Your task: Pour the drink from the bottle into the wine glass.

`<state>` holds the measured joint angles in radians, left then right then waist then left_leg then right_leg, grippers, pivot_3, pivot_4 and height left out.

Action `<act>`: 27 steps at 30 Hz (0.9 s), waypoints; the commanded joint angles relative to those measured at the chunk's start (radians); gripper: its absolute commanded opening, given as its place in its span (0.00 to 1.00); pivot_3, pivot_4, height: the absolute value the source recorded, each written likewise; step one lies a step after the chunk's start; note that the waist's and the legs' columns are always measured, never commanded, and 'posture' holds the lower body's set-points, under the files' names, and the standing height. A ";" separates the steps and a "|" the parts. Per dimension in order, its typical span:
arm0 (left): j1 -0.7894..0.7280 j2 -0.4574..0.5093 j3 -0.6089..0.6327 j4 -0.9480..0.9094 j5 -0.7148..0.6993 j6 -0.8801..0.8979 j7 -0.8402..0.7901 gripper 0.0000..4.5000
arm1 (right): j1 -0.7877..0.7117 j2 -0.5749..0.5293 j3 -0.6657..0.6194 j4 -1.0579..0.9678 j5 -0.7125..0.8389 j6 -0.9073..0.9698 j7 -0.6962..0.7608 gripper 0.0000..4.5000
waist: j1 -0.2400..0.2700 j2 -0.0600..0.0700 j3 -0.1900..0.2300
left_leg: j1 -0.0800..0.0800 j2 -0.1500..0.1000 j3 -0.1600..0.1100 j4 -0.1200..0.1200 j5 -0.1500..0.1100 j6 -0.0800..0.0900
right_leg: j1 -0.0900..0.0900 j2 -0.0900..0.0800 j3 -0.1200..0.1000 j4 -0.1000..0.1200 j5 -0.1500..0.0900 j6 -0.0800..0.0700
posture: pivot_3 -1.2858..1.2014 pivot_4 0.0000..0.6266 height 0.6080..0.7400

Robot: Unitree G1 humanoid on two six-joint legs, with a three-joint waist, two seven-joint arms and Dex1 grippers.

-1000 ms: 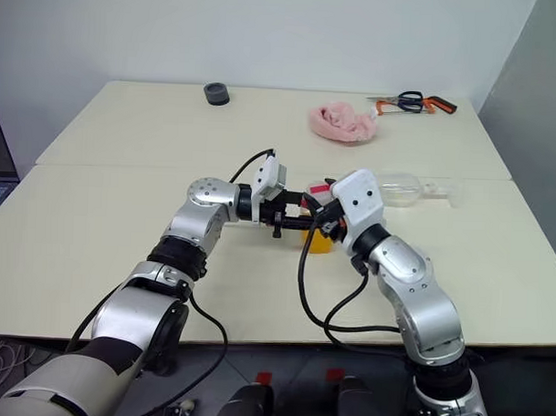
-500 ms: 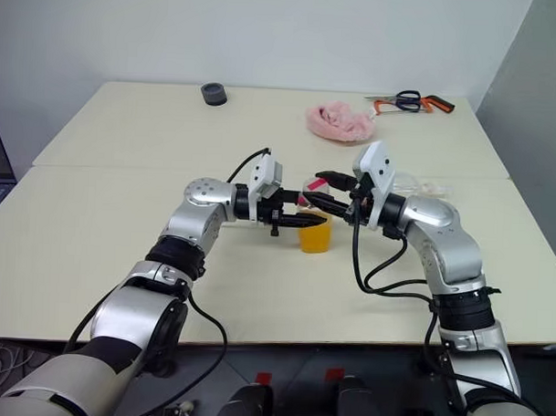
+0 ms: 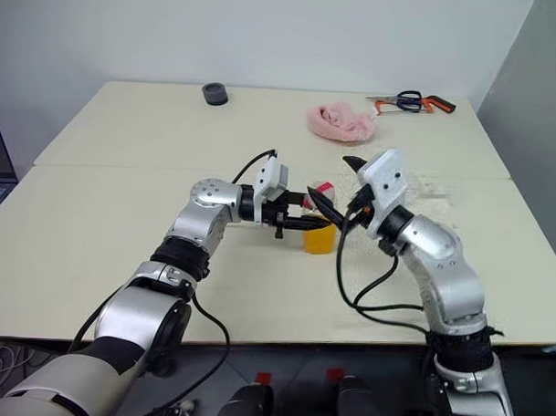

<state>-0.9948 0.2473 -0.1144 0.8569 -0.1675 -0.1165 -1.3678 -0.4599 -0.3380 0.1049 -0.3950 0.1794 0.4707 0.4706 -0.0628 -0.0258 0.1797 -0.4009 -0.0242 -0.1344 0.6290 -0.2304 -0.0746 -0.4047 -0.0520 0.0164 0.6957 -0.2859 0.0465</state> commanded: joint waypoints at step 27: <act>-0.026 -0.003 0.010 -0.018 0.004 -0.020 -0.007 0.39 | 0.098 0.037 -0.034 -0.108 -0.188 -0.045 -0.235 1.00 | 0.002 0.000 0.000 | 0.000 0.000 0.000 0.000 0.000 0.000 | 0.000 0.000 0.000 0.000 0.000 0.000 | 0.52 0.24 1.00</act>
<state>-1.0125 0.2228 -0.1205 0.8692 -0.1537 -0.1198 -1.3640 -0.3639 -0.2803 0.1611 -0.4653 0.0426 0.4423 0.2996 -0.0608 -0.0258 0.1797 -0.4009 -0.0242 -0.1343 0.6288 -0.2305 -0.0745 -0.4046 -0.0519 0.0164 0.6955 -0.2859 0.0464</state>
